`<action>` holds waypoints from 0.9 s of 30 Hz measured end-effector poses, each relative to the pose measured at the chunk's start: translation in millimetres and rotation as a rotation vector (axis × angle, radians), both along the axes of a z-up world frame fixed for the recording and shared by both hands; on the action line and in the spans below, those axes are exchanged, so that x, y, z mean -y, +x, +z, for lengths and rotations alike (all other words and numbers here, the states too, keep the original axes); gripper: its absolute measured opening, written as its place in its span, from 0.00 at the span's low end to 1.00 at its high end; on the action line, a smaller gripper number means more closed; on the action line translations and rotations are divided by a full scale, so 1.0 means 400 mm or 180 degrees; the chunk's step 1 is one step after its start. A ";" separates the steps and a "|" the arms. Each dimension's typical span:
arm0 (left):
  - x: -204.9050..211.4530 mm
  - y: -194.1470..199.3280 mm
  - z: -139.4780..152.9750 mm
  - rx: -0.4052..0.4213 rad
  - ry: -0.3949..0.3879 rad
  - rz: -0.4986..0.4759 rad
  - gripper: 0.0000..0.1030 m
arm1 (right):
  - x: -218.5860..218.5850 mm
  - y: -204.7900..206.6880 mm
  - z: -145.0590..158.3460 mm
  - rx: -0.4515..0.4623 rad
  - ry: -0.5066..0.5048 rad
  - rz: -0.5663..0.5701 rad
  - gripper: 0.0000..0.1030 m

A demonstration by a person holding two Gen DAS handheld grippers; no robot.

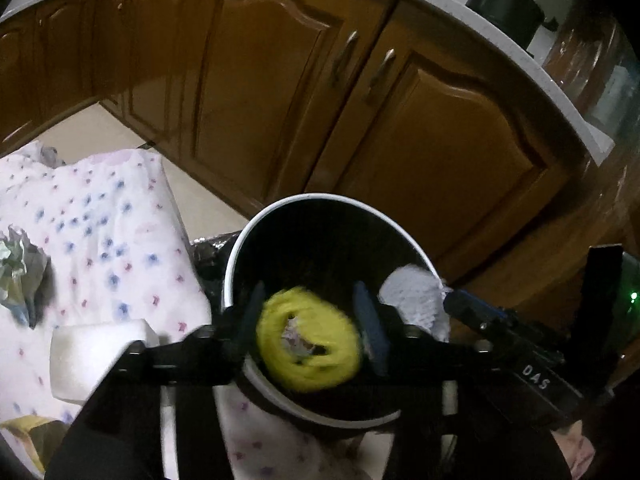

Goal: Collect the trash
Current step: 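Move both nets over the black bin and release them inside, then grasp the yellow snack bag with the left tool while the right tool grasps the white sponge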

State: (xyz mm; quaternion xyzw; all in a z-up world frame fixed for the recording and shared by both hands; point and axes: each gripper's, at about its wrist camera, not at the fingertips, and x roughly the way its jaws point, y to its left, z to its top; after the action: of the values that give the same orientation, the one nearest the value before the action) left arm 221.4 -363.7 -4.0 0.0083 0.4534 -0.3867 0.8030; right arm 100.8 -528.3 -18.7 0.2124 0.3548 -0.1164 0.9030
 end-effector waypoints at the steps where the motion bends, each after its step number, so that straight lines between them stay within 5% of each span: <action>1: -0.006 -0.002 0.000 -0.0005 -0.0015 0.0013 0.60 | 0.001 -0.005 0.002 0.0018 0.0001 -0.0016 0.32; 7: -0.080 -0.021 0.014 -0.0011 -0.0130 0.0093 0.68 | -0.002 -0.039 0.017 0.0193 0.0098 -0.0057 0.46; 11: -0.160 -0.051 0.022 0.0100 -0.0153 0.0251 0.79 | -0.027 -0.052 0.025 0.0320 0.0161 0.0027 0.73; 17: -0.279 -0.112 0.022 0.0198 -0.0225 0.0367 0.81 | -0.083 -0.057 0.039 0.0385 0.0153 0.0204 0.73; 27: -0.447 -0.173 0.014 0.0374 -0.0006 0.0834 0.88 | -0.181 -0.030 0.044 0.0386 0.0128 0.0589 0.77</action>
State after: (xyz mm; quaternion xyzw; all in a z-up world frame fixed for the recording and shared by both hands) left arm 152.2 -185.0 1.5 -0.0291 0.4025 -0.2779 0.8717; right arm 88.6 -455.9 -1.3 0.2034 0.3199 -0.0123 0.9253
